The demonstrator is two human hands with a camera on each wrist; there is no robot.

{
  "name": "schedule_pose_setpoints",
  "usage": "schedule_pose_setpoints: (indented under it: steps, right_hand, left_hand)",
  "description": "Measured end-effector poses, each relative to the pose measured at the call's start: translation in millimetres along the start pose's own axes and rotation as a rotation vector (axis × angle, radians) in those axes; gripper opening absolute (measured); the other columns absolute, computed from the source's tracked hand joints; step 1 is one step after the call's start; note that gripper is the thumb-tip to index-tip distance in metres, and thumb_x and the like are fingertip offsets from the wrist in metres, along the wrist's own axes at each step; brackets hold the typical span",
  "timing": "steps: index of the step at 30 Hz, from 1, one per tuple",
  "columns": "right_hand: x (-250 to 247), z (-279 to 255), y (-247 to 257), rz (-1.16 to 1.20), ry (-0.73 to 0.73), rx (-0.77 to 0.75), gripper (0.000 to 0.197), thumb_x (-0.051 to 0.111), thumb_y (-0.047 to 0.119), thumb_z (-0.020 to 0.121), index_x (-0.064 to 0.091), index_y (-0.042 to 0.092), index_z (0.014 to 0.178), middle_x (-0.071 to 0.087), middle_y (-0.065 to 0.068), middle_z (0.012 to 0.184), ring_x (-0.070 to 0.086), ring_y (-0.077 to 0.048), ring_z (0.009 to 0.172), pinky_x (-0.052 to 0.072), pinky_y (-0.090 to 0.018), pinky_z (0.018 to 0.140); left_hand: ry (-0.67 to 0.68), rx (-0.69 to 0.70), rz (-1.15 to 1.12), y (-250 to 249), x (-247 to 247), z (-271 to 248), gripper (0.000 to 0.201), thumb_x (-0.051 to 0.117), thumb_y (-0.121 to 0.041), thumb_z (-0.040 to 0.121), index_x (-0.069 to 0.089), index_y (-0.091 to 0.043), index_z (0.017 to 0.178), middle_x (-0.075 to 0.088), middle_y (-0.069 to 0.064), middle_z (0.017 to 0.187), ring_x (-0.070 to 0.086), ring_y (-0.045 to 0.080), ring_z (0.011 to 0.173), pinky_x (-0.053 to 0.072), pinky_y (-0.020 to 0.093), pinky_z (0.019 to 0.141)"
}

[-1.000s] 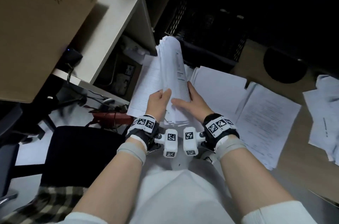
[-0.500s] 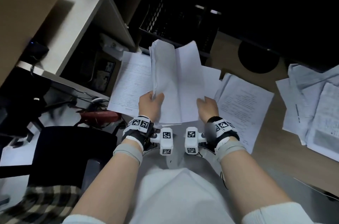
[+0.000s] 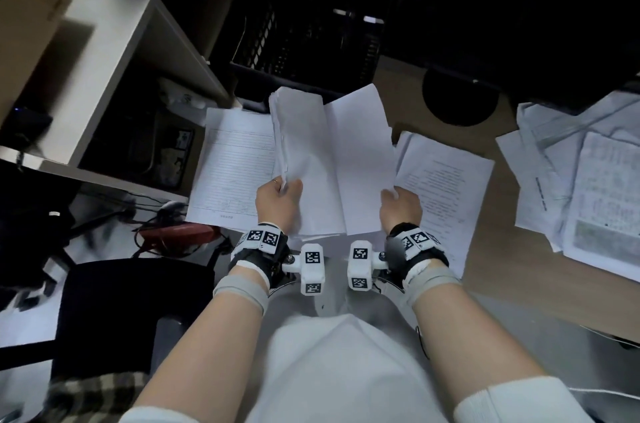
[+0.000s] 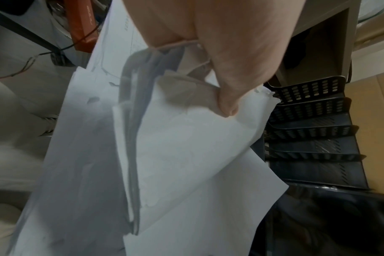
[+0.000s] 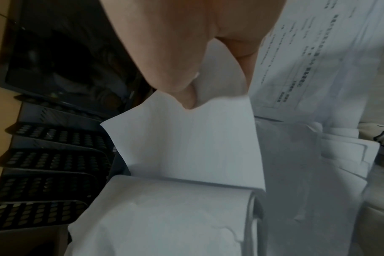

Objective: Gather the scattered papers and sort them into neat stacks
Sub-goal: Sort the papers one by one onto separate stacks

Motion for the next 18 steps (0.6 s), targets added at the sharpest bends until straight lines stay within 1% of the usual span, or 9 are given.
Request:
schedule_pose_setpoints:
  steps: [1,3,6,8,10,12,14,16,18]
  right_hand:
    - [-5.6,0.3,-2.0,0.001,-0.034,0.016,0.027,0.046,0.017,0.096,0.054,0.009,0.071,0.061,-0.008,0.084,0.056,-0.027,0.085,0.038,-0.030,0.073]
    - [-31.8,0.0,-6.6,0.027,-0.130,0.046,0.023,0.045,0.021,0.097,0.063,0.008,0.089,0.065,-0.011,0.100,0.060,-0.030,0.098,0.042,-0.032,0.081]
    - [-84.8,-2.4,-20.9,0.054,-0.326,0.085,0.031,0.046,0.023,0.100,0.067,0.010,0.119,0.065,-0.011,0.125,0.059,-0.034,0.114,0.046,-0.036,0.091]
    - [-131.0,-7.7,-33.0,0.044,-0.485,0.077,0.034,0.048,0.023,0.099,0.064,0.011,0.127,0.065,-0.014,0.124,0.060,-0.036,0.114,0.046,-0.037,0.087]
    - [-169.4,-10.2,-45.6,0.079,-0.617,0.059,0.030,0.051,0.026,0.096,0.063,0.017,0.122,0.069,-0.010,0.108,0.064,-0.034,0.102,0.045,-0.033,0.078]
    - [-188.9,-13.0,-50.9,0.158,-0.694,0.027,0.018,0.053,0.028,0.092,0.060,0.022,0.108,0.066,0.000,0.086,0.064,-0.031,0.087,0.044,-0.031,0.070]
    - [-197.4,-16.6,-53.3,0.203,-0.733,-0.040,0.006,0.058,0.025,0.088,0.058,0.024,0.094,0.063,0.006,0.081,0.063,-0.027,0.083,0.042,-0.030,0.065]
    - [-187.7,-16.2,-48.3,0.185,-0.677,-0.167,0.007,0.062,0.021,0.082,0.057,0.026,0.086,0.064,0.005,0.086,0.062,-0.024,0.088,0.049,-0.035,0.068]
    - [-164.9,-12.5,-46.4,0.053,-0.531,-0.217,0.011,0.063,0.017,0.078,0.058,0.027,0.081,0.065,0.004,0.089,0.060,-0.023,0.091,0.052,-0.037,0.070]
  left_hand:
    - [0.010,0.010,0.004,-3.9,3.7,0.1,0.031,0.061,-0.021,0.088,0.044,-0.014,0.064,0.038,0.000,0.057,0.034,0.018,0.061,0.031,0.032,0.060]
    - [0.064,0.040,0.005,-18.9,22.7,-3.5,0.031,0.061,-0.022,0.086,0.040,-0.014,0.065,0.034,0.005,0.062,0.031,0.018,0.062,0.029,0.032,0.059]
    - [0.098,0.073,0.037,-30.3,54.4,-13.8,0.039,0.060,-0.020,0.086,0.033,-0.019,0.058,0.032,0.002,0.057,0.030,0.019,0.059,0.027,0.031,0.056]
    - [0.137,0.073,0.044,-29.7,78.6,-27.6,0.039,0.060,-0.021,0.084,0.034,-0.019,0.055,0.034,-0.001,0.053,0.032,0.020,0.057,0.029,0.031,0.054]
    - [0.173,0.057,0.034,-24.0,102.5,-40.6,0.035,0.061,-0.023,0.083,0.041,-0.018,0.054,0.040,-0.003,0.051,0.036,0.020,0.056,0.034,0.030,0.055]
    - [0.217,0.071,0.047,-16.3,120.3,-50.2,0.029,0.063,-0.024,0.083,0.050,-0.014,0.058,0.047,-0.002,0.054,0.041,0.020,0.057,0.038,0.031,0.059]
    - [0.279,0.105,0.095,-11.8,136.7,-61.7,0.029,0.064,-0.021,0.086,0.053,-0.008,0.063,0.050,-0.002,0.057,0.043,0.020,0.059,0.038,0.030,0.060]
    - [0.304,0.126,0.107,-11.1,143.3,-65.5,0.030,0.064,-0.021,0.088,0.056,0.003,0.071,0.052,0.002,0.062,0.043,0.019,0.061,0.039,0.030,0.060]
    - [0.290,0.133,0.111,-10.3,142.3,-61.9,0.034,0.063,-0.025,0.083,0.056,0.007,0.077,0.051,0.005,0.066,0.042,0.017,0.063,0.039,0.031,0.061]
Point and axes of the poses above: each hand's wrist, its own z-axis towards the middle knuckle, its own x-axis out of the palm, y = z × x, the point moved 4 cm from there along z, towards the middle knuckle
